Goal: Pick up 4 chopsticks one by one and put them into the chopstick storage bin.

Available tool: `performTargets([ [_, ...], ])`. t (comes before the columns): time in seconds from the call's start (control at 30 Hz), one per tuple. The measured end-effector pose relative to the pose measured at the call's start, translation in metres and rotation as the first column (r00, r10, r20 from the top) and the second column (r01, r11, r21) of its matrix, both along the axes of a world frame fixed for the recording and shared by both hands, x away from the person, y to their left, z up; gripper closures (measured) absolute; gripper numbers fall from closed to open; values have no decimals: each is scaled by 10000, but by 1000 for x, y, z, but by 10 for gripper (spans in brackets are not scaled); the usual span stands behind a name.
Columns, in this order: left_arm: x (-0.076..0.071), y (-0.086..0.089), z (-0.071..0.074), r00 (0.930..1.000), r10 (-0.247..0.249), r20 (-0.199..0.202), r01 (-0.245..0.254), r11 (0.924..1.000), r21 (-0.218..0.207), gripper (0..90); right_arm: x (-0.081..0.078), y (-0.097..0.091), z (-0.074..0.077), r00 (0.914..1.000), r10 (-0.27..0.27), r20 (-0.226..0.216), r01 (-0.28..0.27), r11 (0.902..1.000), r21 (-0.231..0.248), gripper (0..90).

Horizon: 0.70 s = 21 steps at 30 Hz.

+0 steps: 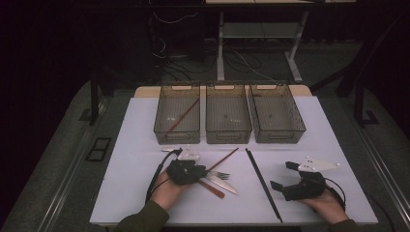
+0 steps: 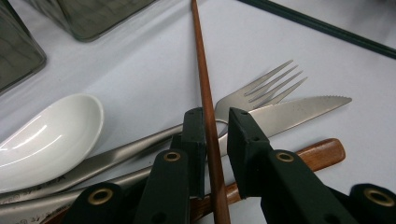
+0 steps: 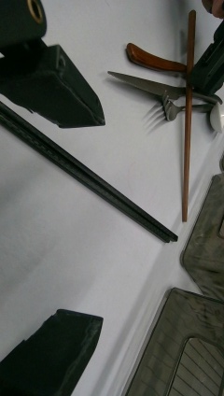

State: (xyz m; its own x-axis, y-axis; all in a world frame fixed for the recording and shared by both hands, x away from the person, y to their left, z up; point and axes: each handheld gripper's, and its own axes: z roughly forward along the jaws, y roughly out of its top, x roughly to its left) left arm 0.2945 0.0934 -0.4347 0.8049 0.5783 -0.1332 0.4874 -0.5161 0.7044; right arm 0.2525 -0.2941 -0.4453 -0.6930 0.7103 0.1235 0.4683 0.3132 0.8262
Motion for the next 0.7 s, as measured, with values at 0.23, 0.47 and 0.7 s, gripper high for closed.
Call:
performTargets([
  [0.23,5,-4,-3,9999,70,101,-70,10000,-38,751,1,0,-1,10000,-12,30,13,10000,-55,40],
  [0.47,10,-8,-6,9999,115,-60,-116,9998,-180,752,1,0,-1,10000,-13,31,13,10000,-79,40],
  [0.7,11,-10,-8,9998,144,-118,-145,9998,-116,758,1,0,-1,10000,-7,36,7,10000,-73,40],
])
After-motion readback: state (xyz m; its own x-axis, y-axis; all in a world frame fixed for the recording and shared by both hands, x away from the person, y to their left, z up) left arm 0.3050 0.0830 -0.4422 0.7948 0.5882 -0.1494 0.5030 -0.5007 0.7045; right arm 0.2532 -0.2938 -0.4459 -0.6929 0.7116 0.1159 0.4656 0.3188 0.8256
